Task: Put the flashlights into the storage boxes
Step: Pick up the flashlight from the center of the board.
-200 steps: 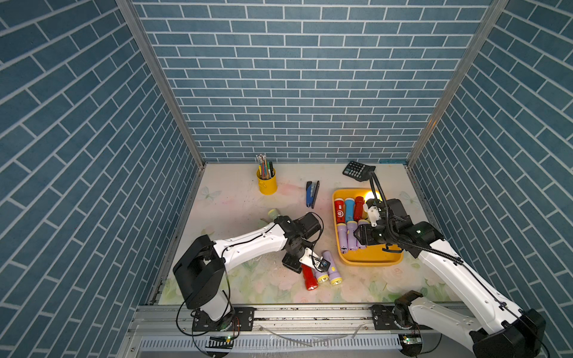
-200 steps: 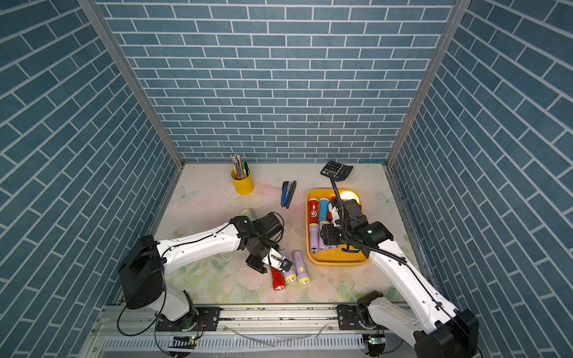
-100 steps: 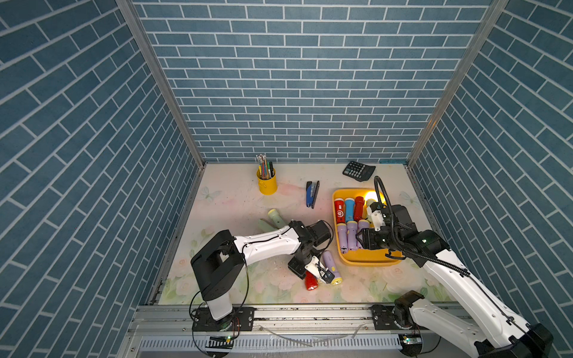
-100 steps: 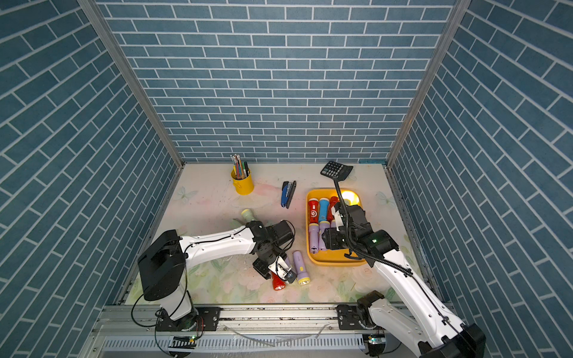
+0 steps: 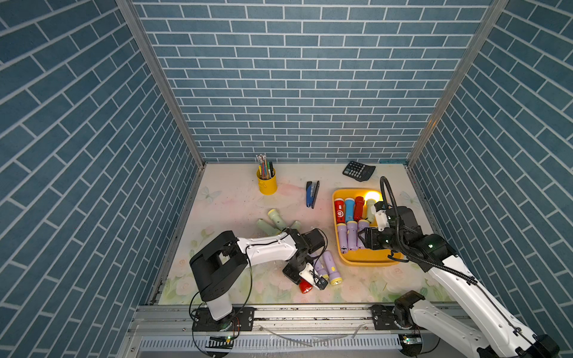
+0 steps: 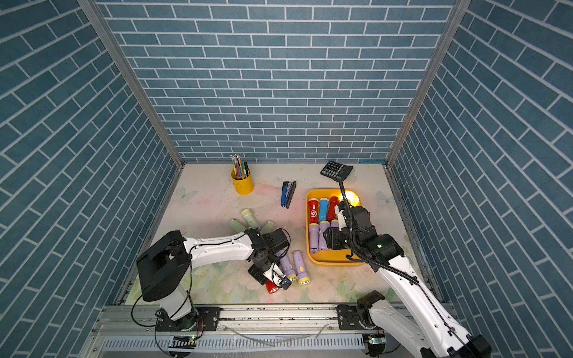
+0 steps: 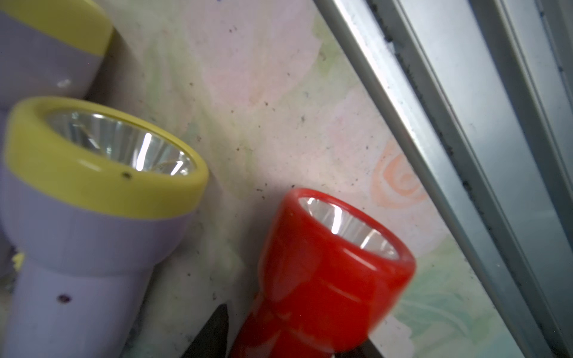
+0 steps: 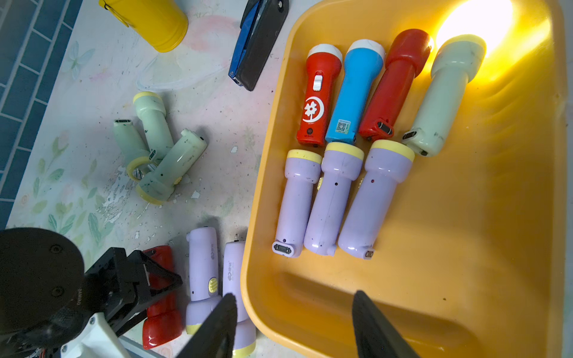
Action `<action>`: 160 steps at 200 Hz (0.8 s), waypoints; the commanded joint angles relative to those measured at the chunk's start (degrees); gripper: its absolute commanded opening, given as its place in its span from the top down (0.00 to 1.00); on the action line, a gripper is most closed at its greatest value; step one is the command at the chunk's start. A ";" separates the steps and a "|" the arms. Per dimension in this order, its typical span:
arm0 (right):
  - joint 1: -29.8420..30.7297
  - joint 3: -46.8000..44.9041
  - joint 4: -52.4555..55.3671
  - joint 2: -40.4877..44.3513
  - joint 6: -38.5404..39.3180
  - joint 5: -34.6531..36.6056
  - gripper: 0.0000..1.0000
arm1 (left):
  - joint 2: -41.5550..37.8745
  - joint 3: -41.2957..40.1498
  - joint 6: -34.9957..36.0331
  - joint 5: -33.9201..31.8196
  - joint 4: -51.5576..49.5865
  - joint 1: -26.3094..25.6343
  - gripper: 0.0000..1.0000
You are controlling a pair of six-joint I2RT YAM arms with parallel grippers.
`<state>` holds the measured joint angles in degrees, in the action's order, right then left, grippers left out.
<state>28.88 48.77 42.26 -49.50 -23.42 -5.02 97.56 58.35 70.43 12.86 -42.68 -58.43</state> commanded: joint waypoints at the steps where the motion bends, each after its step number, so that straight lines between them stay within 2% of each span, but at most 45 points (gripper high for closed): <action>1: 0.12 -0.43 0.86 1.04 -1.28 1.24 0.39 | -3.87 -3.50 -0.35 -0.77 1.37 -0.21 0.51; 39: 0.12 -0.87 -0.02 1.25 -1.62 1.08 0.40 | -6.53 -7.06 -4.11 -2.49 2.75 -0.19 0.62; 76: 0.12 -2.08 -3.44 1.74 -2.18 0.31 0.41 | -7.03 -7.62 -11.92 -1.52 2.75 -0.19 0.73; 99: 0.12 -2.27 -5.74 2.03 -2.03 0.27 0.41 | -9.41 -8.78 -18.79 0.34 5.04 -0.16 0.75; 108: 0.12 -2.60 -6.98 2.20 -1.67 0.27 0.42 | -11.66 -9.80 -21.87 1.58 7.31 -0.19 0.75; 131: 0.07 -4.60 -11.34 3.26 -1.04 -1.79 0.42 | -19.30 -13.18 -34.99 2.79 17.92 -0.10 0.74; 160: 0.12 -8.22 -18.66 4.84 -2.27 -4.08 0.42 | -28.81 -20.32 -53.73 -2.13 34.80 -0.01 0.72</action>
<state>28.88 43.66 31.07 -46.11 -24.21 -6.46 75.02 42.39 35.90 12.97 -24.51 -58.43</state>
